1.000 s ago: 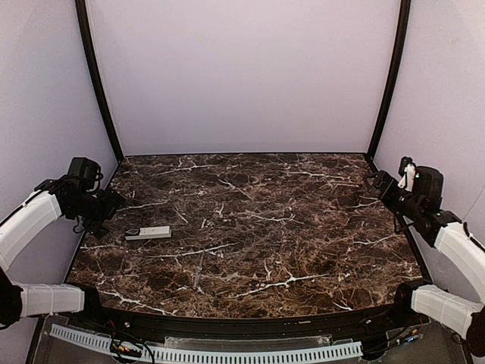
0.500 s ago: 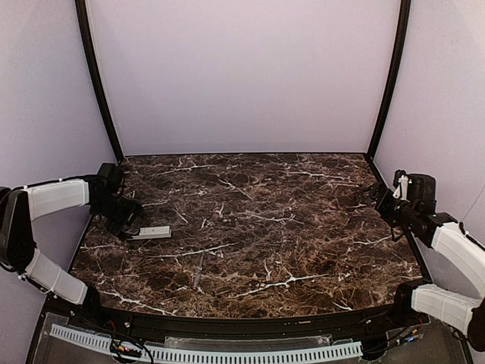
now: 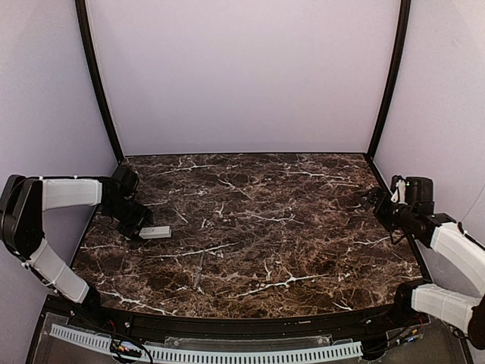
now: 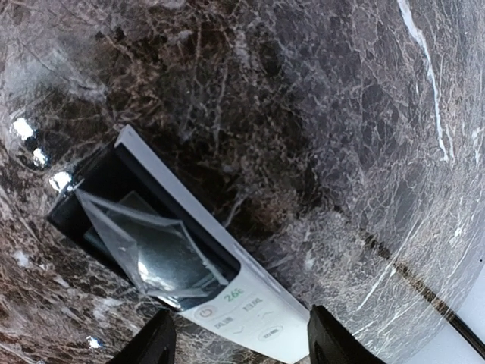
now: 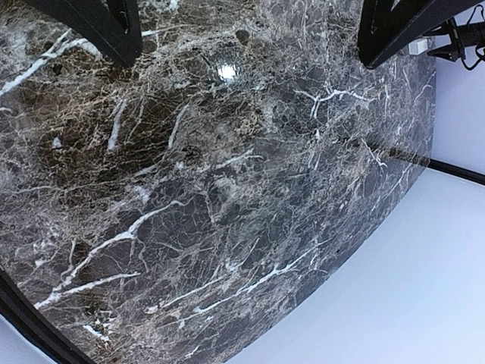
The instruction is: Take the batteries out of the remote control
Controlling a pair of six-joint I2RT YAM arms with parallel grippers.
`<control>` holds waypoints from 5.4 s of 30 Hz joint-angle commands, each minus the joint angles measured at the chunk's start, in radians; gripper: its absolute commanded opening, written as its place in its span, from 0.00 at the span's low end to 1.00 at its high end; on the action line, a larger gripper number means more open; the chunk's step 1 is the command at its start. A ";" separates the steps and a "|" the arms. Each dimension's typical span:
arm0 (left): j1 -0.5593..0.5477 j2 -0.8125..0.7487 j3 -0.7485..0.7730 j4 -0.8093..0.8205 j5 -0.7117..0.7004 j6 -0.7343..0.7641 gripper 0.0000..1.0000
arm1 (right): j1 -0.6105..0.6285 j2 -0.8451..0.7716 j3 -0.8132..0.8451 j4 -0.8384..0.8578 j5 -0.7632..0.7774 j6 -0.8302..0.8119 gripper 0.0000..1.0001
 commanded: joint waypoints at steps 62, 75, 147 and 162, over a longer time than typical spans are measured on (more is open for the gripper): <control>-0.280 -0.123 -0.053 1.088 0.409 0.310 0.00 | 0.408 -0.130 -0.026 0.492 -0.241 0.242 0.98; -0.343 -0.105 -0.077 1.380 0.553 0.294 0.00 | 0.696 0.206 0.229 0.551 -0.276 0.085 0.98; -0.384 -0.264 -0.226 1.640 0.619 0.353 0.55 | 0.970 0.779 0.776 0.339 -0.199 -0.164 0.00; -0.383 -0.550 -0.124 0.819 0.576 0.844 0.84 | 0.996 0.640 0.785 -0.028 -0.118 -0.503 0.00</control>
